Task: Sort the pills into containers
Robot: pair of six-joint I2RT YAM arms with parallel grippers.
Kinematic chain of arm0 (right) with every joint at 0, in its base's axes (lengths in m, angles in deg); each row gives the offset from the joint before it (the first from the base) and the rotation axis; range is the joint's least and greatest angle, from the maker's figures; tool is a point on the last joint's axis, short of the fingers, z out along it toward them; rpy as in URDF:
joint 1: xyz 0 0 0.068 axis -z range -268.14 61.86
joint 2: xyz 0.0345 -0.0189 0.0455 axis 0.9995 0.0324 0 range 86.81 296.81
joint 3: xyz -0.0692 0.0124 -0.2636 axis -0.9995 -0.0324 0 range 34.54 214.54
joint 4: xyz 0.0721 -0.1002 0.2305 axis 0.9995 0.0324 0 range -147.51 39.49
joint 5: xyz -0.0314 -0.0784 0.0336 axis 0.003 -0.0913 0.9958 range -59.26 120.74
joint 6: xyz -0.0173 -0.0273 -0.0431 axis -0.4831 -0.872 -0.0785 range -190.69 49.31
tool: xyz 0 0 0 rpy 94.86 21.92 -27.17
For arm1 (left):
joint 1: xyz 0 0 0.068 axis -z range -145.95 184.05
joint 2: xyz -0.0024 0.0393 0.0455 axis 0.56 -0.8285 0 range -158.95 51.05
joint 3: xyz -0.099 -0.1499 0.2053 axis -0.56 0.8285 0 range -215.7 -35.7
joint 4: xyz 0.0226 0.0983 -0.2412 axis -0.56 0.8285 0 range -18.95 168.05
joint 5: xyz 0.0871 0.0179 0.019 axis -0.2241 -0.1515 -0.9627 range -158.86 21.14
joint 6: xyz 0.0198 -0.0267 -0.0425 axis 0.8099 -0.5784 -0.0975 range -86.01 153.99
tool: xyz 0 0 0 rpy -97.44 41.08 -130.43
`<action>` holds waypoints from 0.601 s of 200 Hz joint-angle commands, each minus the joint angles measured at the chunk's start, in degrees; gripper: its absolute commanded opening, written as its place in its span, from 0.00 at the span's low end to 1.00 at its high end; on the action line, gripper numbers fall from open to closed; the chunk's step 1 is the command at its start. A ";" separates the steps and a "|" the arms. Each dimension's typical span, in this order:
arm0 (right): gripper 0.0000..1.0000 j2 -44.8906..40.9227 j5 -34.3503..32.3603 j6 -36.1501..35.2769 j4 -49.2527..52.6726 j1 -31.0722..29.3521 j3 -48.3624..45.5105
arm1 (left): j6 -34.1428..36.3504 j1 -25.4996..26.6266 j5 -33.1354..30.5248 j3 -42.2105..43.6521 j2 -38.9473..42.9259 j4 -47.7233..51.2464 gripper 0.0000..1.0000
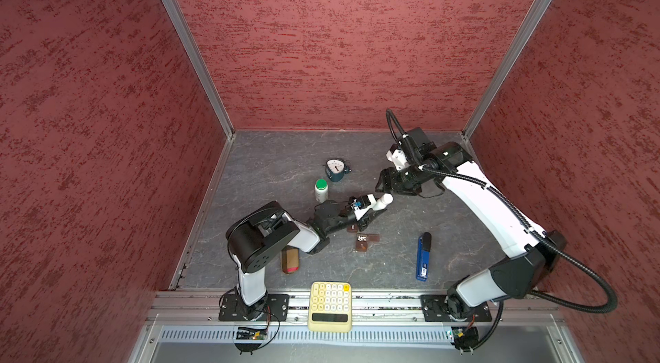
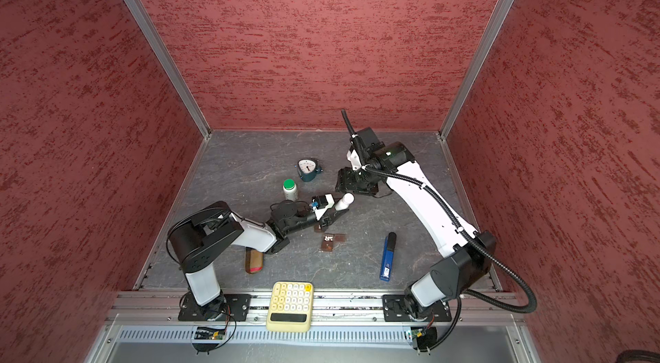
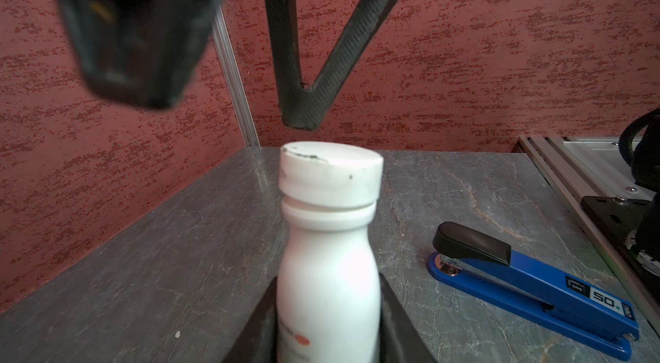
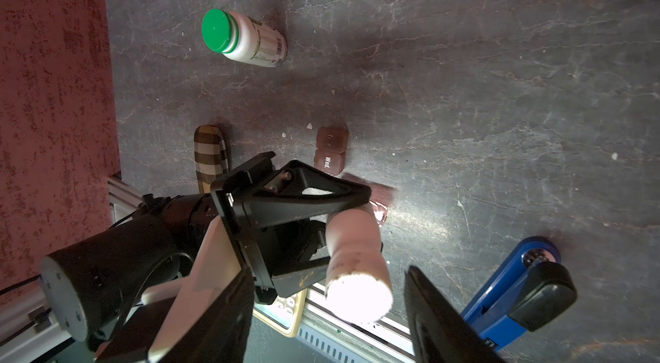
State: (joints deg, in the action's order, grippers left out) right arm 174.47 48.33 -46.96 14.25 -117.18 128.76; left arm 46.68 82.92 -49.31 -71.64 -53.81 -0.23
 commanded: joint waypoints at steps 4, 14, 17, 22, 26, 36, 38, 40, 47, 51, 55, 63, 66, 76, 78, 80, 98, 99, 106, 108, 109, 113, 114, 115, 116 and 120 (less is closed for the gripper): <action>0.65 -0.86 2.94 -2.13 -0.77 -0.13 -0.91 | -1.06 0.07 1.26 -0.27 1.16 0.34 0.00; 0.65 -0.82 3.46 -2.32 -0.84 -0.18 -1.22 | -1.17 0.04 1.28 -0.34 1.32 0.43 0.00; 0.64 -0.73 3.58 -2.33 -0.88 -0.29 -1.29 | -1.17 0.01 1.36 -0.35 1.32 0.43 0.00; 0.64 -0.62 3.68 -2.38 -0.84 -0.33 -1.38 | -1.20 0.08 1.43 -0.36 1.32 0.53 0.00; 0.64 -0.56 3.77 -2.43 -0.85 -0.47 -1.40 | -1.25 0.07 1.45 -0.43 1.37 0.53 0.00; 0.64 -0.27 4.01 -2.54 -0.89 -0.65 -1.49 | -1.18 0.05 1.58 -0.40 1.32 0.62 0.00; 0.64 -0.29 4.10 -2.61 -0.85 -0.66 -1.49 | -1.20 0.06 1.62 -0.43 1.35 0.62 0.00; 0.64 -0.18 4.23 -2.63 -0.93 -0.67 -1.47 | -1.18 0.06 1.63 -0.44 1.37 0.62 0.00; 0.63 -0.08 4.59 -2.66 -1.05 -0.88 -1.44 | -1.21 0.02 1.71 -0.48 1.33 0.69 0.00; 0.63 -0.12 4.73 -2.47 -1.02 -0.96 -1.36 | -1.19 0.05 1.77 -0.45 1.36 0.71 0.00; 0.62 -0.01 4.94 -2.46 -1.16 -1.03 -1.39 | -1.19 -0.05 1.72 -0.44 1.33 0.58 0.00; 0.62 0.05 5.29 -2.46 -1.05 -1.18 -1.40 | -1.33 -0.03 1.81 -0.36 1.33 0.50 0.00; 0.62 -0.02 5.34 -2.46 -1.02 -1.24 -1.40 | -1.43 -0.08 1.85 -0.36 1.32 0.46 0.00; 0.61 0.05 5.19 -2.45 -0.67 -1.46 -1.45 | -1.50 -0.16 1.89 -0.33 1.34 0.36 0.00; 0.61 0.06 5.16 -2.46 -0.55 -1.46 -1.35 | -1.52 -0.19 1.89 -0.28 1.35 0.32 0.00; 0.61 0.06 5.11 -2.46 -0.42 -1.46 -1.34 | -1.55 -0.22 1.96 -0.27 1.40 0.28 0.00; 0.60 -0.29 4.88 -2.35 0.01 -1.64 -1.29 | -1.70 -0.40 2.11 -0.34 1.50 0.16 0.00; 0.60 -0.34 4.81 -2.31 0.03 -1.64 -1.26 | -1.70 -0.42 2.13 -0.31 1.50 0.17 0.00; 0.61 -0.54 4.32 -2.20 0.05 -1.64 -0.89 | -1.79 -0.48 2.20 -0.27 1.63 0.17 0.00; 0.61 -0.62 4.06 -2.08 0.15 -1.66 -0.77 | -1.75 -0.44 2.23 -0.31 1.60 0.18 0.00; 0.61 -0.68 3.96 -2.09 0.18 -1.65 -0.69 | -1.72 -0.44 2.24 -0.29 1.59 0.18 0.00; 0.61 -0.65 3.47 -2.06 0.28 -1.64 -0.29 | -1.76 -0.46 2.25 -0.31 1.59 0.18 0.00; 0.61 -0.69 3.40 -2.04 0.29 -1.64 -0.19 | -1.78 -0.49 2.25 -0.29 1.59 0.18 0.00; 0.62 -0.67 3.19 -2.03 0.34 -1.64 -0.05 | -1.74 -0.50 2.25 -0.28 1.63 0.18 0.00; 0.62 -0.75 3.04 -2.02 0.45 -1.64 0.07 | -1.72 -0.51 2.29 -0.32 1.65 0.18 0.00; 0.63 -0.82 2.43 -1.97 0.74 -1.64 0.63 | -1.74 -0.59 2.33 -0.27 1.51 0.18 0.00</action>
State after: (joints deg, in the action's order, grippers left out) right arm 174.47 52.22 -48.45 13.97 -118.47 127.47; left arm 45.76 82.81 -47.89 -71.64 -53.81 0.53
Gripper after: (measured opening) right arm 0.614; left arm 0.375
